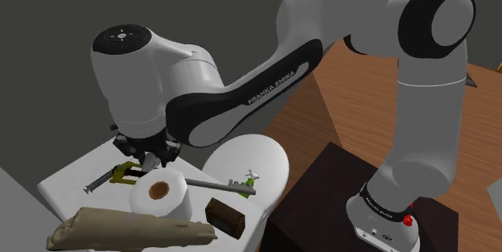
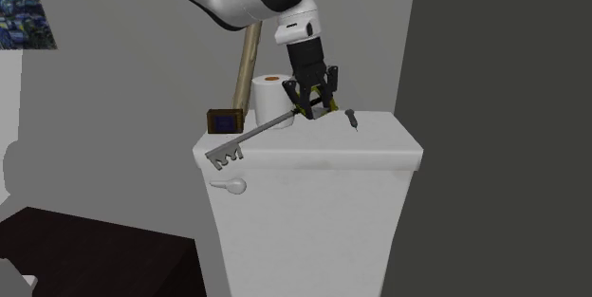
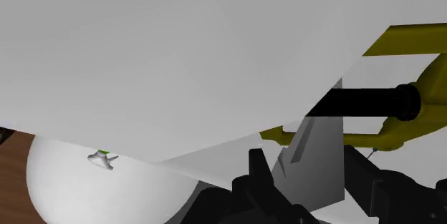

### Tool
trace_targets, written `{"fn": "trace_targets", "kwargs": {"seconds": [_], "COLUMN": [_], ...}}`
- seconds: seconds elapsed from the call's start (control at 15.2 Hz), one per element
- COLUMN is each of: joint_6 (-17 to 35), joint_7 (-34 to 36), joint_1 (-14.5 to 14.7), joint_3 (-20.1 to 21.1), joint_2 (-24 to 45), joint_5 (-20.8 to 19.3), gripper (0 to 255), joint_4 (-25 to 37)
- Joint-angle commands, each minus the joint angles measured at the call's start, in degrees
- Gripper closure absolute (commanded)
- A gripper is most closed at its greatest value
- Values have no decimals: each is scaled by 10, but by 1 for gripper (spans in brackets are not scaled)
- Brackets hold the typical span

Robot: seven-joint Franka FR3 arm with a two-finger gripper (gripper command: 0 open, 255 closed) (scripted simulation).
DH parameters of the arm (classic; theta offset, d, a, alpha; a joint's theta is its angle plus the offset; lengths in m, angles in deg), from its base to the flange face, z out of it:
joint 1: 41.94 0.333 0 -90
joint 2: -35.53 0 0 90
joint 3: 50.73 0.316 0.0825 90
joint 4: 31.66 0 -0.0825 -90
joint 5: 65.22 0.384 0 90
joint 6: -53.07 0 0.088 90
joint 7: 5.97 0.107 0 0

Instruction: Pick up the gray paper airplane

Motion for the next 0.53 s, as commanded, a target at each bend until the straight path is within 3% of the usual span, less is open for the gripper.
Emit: {"fn": "trace_targets", "kwargs": {"seconds": [0.0, 0.46], "joint_6": [-10, -40], "joint_7": [-8, -24], "joint_1": [-5, -9], "joint_3": [5, 15], "joint_2": [-8, -21], "joint_5": [9, 27], "gripper": [255, 255], "joint_4": [6, 29]}}
